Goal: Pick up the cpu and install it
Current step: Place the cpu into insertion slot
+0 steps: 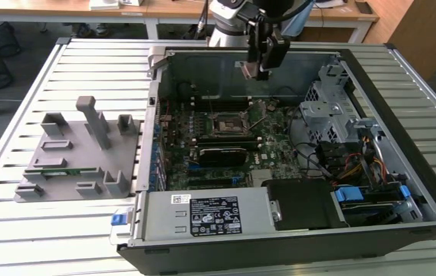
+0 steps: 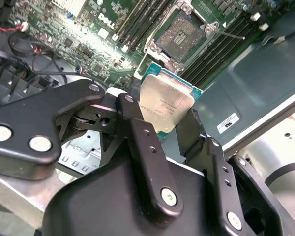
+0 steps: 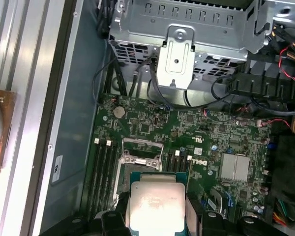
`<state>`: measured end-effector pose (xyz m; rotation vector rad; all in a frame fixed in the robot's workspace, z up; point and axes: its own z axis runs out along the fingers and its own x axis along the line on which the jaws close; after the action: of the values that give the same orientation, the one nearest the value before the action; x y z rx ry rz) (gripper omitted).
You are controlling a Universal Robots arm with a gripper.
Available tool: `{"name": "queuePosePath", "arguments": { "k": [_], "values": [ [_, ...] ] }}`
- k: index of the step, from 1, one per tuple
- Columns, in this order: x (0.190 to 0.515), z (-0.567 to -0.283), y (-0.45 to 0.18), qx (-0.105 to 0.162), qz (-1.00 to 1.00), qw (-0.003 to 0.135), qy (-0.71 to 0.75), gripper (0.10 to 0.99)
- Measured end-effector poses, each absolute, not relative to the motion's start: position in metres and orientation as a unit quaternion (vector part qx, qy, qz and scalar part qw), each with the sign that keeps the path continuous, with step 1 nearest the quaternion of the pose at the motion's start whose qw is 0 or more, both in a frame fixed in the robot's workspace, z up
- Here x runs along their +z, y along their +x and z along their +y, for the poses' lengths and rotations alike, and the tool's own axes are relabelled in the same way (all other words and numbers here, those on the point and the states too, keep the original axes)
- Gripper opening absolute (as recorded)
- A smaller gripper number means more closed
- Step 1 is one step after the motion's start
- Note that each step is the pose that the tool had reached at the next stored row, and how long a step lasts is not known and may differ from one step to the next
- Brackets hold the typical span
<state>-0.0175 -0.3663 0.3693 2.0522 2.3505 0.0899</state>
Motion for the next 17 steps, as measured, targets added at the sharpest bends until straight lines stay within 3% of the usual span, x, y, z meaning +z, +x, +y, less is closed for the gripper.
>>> {"name": "queuePosePath", "arguments": {
  "k": [17],
  "values": [
    [0.3653, -0.3656, -0.0224, 0.023, 0.712, 0.006, 0.702, 0.533]
  ]
}}
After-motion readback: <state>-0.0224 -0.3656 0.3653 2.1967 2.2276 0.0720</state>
